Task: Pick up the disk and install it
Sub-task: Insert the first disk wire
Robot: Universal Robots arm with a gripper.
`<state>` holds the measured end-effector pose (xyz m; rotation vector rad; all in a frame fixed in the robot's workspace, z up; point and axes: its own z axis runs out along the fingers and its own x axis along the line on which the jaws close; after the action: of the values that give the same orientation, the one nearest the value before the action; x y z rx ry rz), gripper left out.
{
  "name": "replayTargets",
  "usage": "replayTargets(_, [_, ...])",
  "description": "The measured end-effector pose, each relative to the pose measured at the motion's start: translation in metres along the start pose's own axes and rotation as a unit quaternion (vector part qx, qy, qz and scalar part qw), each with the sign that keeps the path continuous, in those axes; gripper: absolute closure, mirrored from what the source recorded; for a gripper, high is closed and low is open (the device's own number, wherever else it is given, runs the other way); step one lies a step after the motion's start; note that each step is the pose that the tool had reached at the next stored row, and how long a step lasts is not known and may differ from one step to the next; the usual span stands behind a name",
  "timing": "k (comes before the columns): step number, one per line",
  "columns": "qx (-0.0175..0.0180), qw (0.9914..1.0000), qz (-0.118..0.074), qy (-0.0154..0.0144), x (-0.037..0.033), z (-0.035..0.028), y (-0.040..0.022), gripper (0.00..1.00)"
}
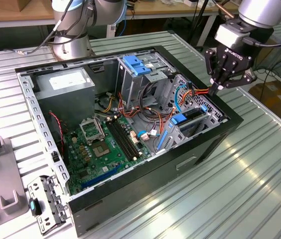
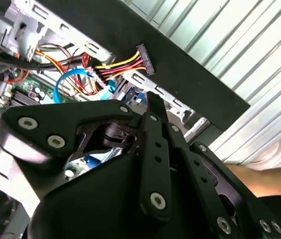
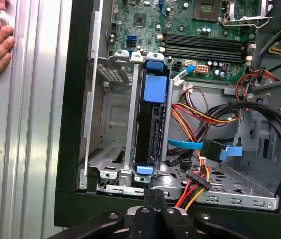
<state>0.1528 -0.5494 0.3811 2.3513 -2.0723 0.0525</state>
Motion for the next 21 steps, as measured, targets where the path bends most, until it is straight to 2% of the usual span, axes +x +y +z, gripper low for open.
replayTargets(1, [0.0004, 0.99988, -0.015, -0.0002, 0.0, -0.0001, 0.0, 0.89])
replayTargets(3, [0.001, 0.99942, -0.034, -0.0005, 0.0, -0.0001, 0.0, 0.89])
replayTargets(5, [0.0016, 0.99846, -0.055, -0.0009, 0.0, -0.0001, 0.0001, 0.89])
replayTargets(9, [0.0029, 0.99531, -0.097, -0.0016, 0.0, -0.0001, 0.0, 0.89])
replayTargets(11, [0.0035, 0.99291, -0.119, -0.002, 0.0, 0.0, -0.0001, 0.89])
replayTargets(12, [0.0039, 0.99129, -0.132, -0.0022, 0.0, -0.0001, -0.0001, 0.89])
replayTargets(13, [0.0042, 0.99013, -0.14, -0.0023, 0.0, -0.0001, -0.0001, 0.89])
replayTargets(17, [0.0053, 0.98378, -0.179, -0.0029, 0.0, 0.0, -0.0001, 0.89])
replayTargets(18, [0.0058, 0.98099, -0.194, -0.0032, 0.0, 0.0, -0.0001, 0.89])
replayTargets(20, [0.0063, 0.97738, -0.211, -0.0035, 0.0001, 0.0, -0.0001, 0.89])
replayTargets(21, [0.0066, 0.97492, -0.222, -0.0037, -0.0001, 0.0001, -0.0011, 0.89])
